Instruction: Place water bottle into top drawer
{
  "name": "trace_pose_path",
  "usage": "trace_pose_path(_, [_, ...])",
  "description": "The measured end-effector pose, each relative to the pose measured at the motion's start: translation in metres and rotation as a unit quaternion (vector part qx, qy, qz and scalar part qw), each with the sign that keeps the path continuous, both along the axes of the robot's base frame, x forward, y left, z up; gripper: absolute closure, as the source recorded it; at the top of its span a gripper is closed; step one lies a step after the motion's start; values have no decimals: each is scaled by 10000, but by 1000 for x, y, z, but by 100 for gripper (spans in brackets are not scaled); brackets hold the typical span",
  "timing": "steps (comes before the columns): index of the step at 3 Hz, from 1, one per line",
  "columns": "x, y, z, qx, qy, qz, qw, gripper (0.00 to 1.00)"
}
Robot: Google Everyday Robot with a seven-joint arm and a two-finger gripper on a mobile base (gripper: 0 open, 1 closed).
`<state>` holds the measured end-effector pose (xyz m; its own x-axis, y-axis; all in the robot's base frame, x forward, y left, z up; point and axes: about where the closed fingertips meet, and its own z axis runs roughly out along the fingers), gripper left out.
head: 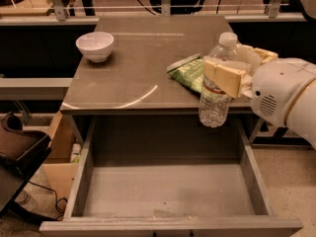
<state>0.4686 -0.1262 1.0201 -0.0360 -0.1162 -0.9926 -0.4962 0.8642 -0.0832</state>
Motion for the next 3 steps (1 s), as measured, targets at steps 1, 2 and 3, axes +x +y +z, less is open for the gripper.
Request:
trace_pose_path(1, [2, -21, -28, -102, 371, 151, 9991, 100])
trace_pose_path(2, [-8, -33, -60, -185, 671, 686, 9952, 100])
trace_pose_path(3, [-20, -28, -93, -133, 844, 1514, 9848, 100])
